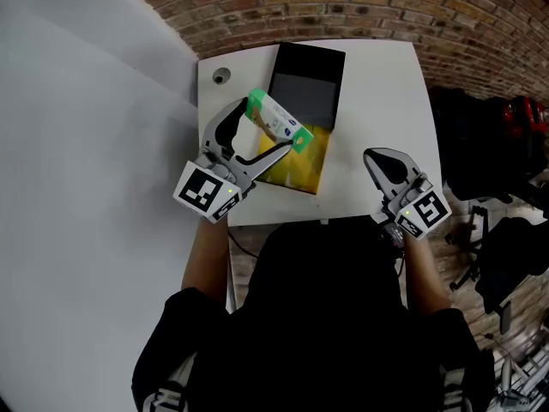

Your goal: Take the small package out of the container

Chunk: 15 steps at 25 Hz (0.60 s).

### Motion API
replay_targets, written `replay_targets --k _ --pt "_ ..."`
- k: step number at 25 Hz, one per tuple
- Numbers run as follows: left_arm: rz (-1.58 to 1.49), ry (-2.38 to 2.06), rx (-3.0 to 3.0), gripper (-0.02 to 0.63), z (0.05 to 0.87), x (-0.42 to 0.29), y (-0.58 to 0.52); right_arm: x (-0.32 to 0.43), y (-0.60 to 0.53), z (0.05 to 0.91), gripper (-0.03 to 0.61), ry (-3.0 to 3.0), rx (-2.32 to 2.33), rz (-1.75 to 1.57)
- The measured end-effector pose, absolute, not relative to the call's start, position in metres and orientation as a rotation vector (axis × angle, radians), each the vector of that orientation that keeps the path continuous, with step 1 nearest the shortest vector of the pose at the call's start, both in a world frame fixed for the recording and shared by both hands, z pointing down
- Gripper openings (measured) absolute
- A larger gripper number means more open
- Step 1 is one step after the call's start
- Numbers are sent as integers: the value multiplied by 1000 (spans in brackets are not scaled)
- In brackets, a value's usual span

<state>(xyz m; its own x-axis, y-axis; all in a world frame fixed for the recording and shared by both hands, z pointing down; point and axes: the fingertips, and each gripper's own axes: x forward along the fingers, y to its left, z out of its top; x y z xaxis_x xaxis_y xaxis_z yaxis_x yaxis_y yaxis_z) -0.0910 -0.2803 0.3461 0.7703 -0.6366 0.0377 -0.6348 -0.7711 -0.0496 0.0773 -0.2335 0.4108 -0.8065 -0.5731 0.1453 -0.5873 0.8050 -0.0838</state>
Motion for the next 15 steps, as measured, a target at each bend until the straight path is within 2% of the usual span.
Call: replay_targets --k 15 --pt "270 931 -2863 445 269 -95 -238 87 -220 361 6 -2949 1036 2"
